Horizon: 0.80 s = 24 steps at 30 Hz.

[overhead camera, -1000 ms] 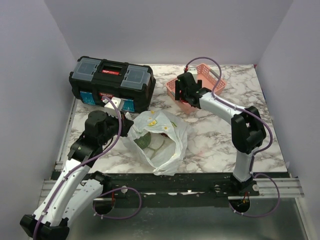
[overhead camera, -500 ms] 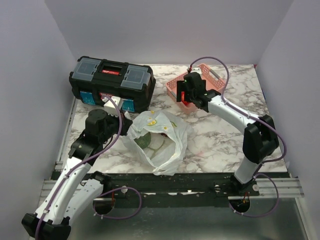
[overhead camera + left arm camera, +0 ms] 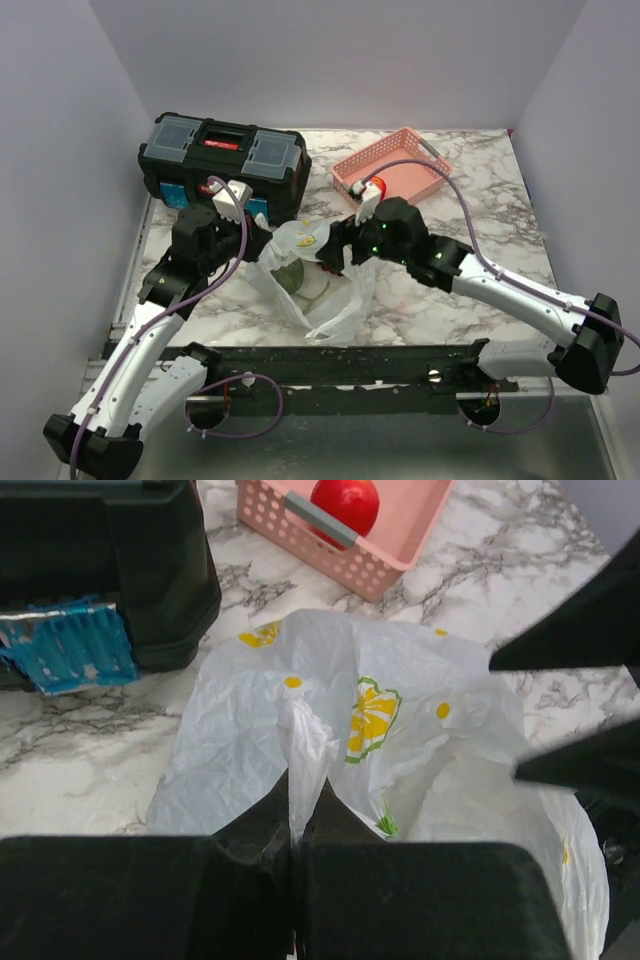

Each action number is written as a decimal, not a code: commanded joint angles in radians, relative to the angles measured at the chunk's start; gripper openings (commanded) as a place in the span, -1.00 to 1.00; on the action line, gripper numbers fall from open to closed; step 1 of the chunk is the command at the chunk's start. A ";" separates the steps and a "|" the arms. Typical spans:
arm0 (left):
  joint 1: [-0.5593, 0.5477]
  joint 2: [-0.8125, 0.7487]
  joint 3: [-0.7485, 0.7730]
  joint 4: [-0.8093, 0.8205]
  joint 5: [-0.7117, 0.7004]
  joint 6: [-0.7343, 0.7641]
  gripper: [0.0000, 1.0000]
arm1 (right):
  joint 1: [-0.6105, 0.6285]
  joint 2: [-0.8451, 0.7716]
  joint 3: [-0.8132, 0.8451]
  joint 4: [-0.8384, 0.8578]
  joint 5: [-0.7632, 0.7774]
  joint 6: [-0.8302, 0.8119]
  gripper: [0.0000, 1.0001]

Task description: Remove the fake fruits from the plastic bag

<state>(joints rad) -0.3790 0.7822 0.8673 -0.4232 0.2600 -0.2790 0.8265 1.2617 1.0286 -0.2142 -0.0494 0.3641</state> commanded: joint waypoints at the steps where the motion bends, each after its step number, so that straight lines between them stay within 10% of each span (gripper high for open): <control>1: 0.000 -0.006 -0.044 0.044 0.058 0.028 -1.00 | 0.167 -0.012 -0.007 0.061 -0.056 -0.020 0.67; 9: 0.000 -0.017 -0.047 0.050 0.070 0.040 -1.00 | 0.236 0.124 0.007 0.052 -0.056 -0.020 -0.19; 24: 0.001 -0.022 -0.048 0.060 0.118 0.029 -1.00 | 0.257 0.274 0.004 0.013 0.450 0.024 0.04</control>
<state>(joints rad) -0.3790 0.7757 0.8181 -0.3889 0.3389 -0.2546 1.0790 1.4895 1.0279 -0.2031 0.2554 0.3725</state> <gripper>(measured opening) 0.003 0.490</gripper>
